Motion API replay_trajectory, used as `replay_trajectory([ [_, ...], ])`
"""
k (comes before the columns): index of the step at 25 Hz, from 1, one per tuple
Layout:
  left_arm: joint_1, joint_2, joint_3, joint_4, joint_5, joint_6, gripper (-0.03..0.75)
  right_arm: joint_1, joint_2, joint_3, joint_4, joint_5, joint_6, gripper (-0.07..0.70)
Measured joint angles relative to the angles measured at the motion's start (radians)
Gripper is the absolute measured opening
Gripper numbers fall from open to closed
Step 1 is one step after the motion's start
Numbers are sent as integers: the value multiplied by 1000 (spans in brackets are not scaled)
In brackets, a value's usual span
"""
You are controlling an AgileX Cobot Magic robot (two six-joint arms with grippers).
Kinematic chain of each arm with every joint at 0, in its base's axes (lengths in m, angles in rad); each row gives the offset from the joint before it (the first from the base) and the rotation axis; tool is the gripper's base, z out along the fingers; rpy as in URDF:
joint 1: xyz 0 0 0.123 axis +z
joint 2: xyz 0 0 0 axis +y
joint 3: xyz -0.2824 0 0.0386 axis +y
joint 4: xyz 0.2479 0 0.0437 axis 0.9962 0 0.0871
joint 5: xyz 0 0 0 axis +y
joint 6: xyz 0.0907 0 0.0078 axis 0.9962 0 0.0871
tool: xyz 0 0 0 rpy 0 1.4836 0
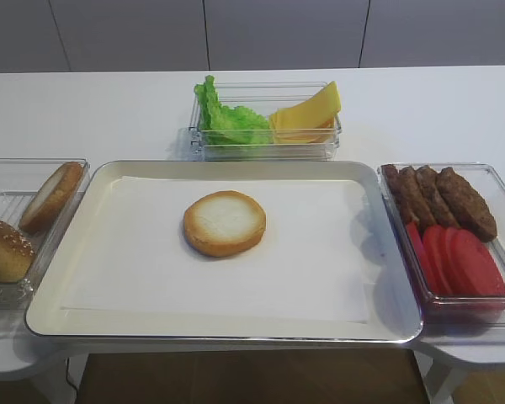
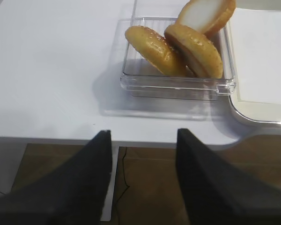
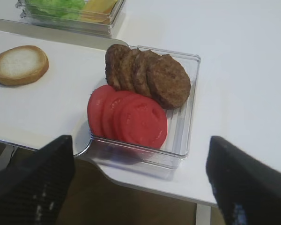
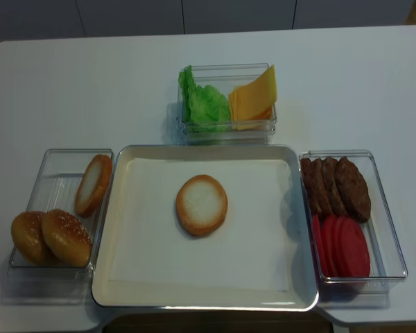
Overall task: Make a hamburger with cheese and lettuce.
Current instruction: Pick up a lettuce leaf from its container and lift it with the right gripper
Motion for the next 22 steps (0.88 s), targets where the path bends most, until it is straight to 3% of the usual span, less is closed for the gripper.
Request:
replay_trajectory([
  [5, 0, 0, 0, 0, 0, 0, 336, 0, 91, -12, 64, -7, -25, 696],
  [10, 0, 0, 0, 0, 0, 0, 336, 0, 266, -109, 124, -14, -51, 695],
  [17, 0, 0, 0, 0, 0, 0, 336, 0, 528, -262, 195, 57, -51, 696],
  [22, 0, 0, 0, 0, 0, 0, 336, 0, 637, -289, 260, 60, -74, 696],
])
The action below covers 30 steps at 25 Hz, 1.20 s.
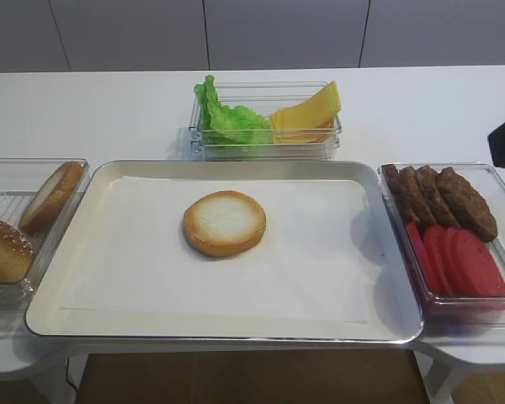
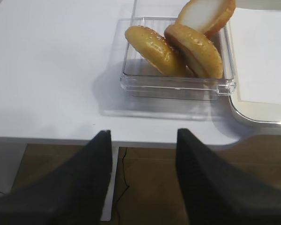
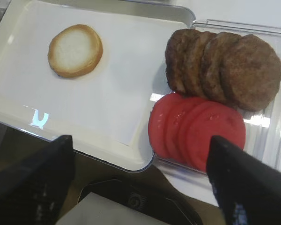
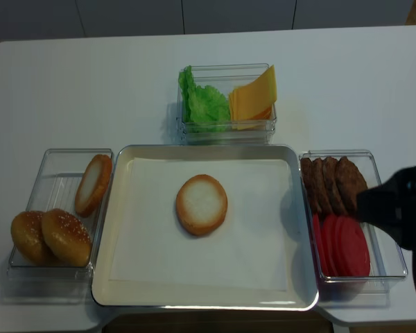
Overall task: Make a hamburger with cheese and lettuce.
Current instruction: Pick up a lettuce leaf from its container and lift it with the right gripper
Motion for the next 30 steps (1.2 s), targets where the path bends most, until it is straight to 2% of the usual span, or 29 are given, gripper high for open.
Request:
replay_trajectory([
  [5, 0, 0, 0, 0, 0, 0, 336, 0, 49, 0, 31, -4, -30, 696],
  [9, 0, 0, 0, 0, 0, 0, 336, 10, 102, -5, 112, -14, -89, 696],
  [13, 0, 0, 0, 0, 0, 0, 336, 100, 182, -56, 115, -36, -89, 696],
  [17, 0, 0, 0, 0, 0, 0, 336, 237, 280, -144, 12, -62, -5, 696],
  [22, 0, 0, 0, 0, 0, 0, 336, 362, 410, -275, -129, -56, 117, 696],
  [26, 0, 0, 0, 0, 0, 0, 336, 410, 521, -388, -199, -22, 209, 696],
  [30, 0, 0, 0, 0, 0, 0, 336, 419, 628, -509, -278, 27, 307, 696],
])
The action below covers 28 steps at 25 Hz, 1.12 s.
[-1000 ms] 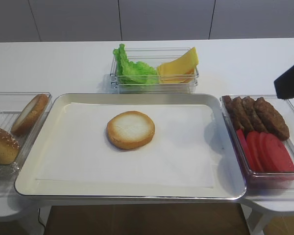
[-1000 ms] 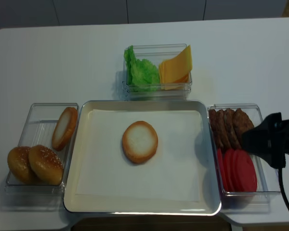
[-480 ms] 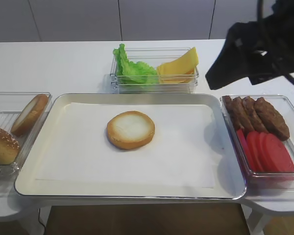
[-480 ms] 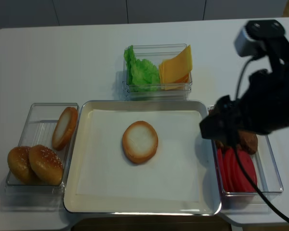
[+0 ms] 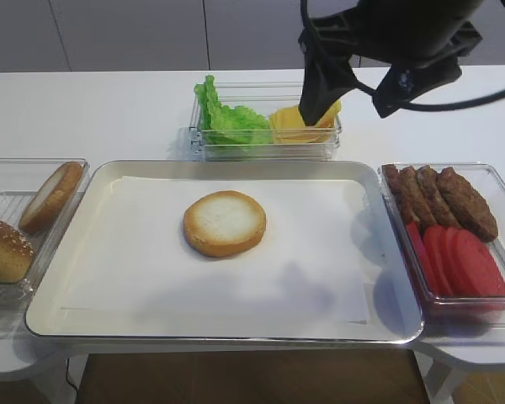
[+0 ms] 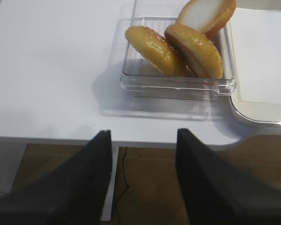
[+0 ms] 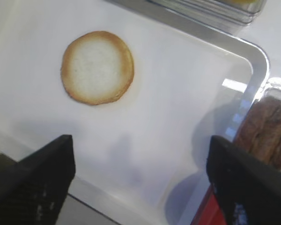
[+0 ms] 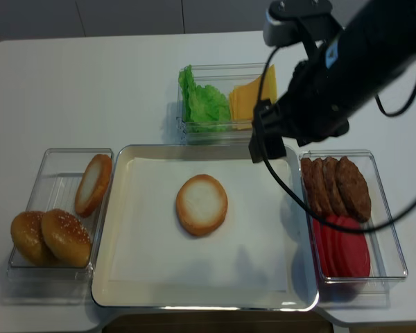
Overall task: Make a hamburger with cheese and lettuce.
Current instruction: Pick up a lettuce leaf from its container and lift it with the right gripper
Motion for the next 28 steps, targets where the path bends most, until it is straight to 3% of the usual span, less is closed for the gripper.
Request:
replay_trajectory([
  [4, 0, 0, 0, 0, 0, 0, 336, 2, 117, -118, -56, 66, 64, 696],
  [8, 0, 0, 0, 0, 0, 0, 336, 32, 226, -222, -99, 83, 133, 696],
  [12, 0, 0, 0, 0, 0, 0, 336, 40, 304, -323, -101, 97, 147, 696],
  [17, 0, 0, 0, 0, 0, 0, 336, 40, 323, -353, -108, 99, 107, 696],
  [28, 0, 0, 0, 0, 0, 0, 336, 40, 384, -358, -68, -135, 177, 696],
])
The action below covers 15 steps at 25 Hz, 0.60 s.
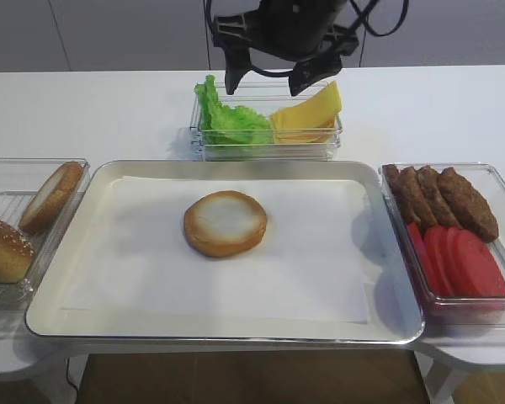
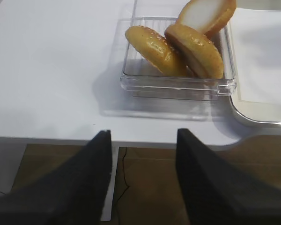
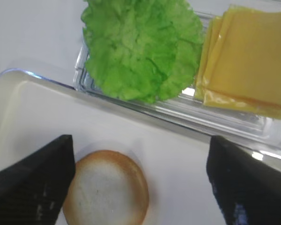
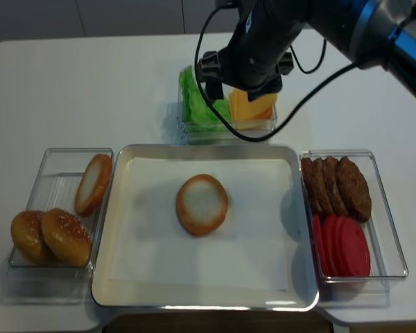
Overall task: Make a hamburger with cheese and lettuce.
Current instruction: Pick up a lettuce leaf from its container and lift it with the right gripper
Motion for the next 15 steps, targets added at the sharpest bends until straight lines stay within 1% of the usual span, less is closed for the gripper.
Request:
replay_trajectory([
  [10, 0, 0, 0, 0, 0, 0, 336, 0, 50, 0, 26, -286, -13, 696],
  [12, 0, 0, 0, 0, 0, 0, 336, 0, 66, 0, 33, -336, -15, 696],
  [15, 0, 0, 0, 0, 0, 0, 336, 0, 90, 0, 40, -388, -20, 696],
])
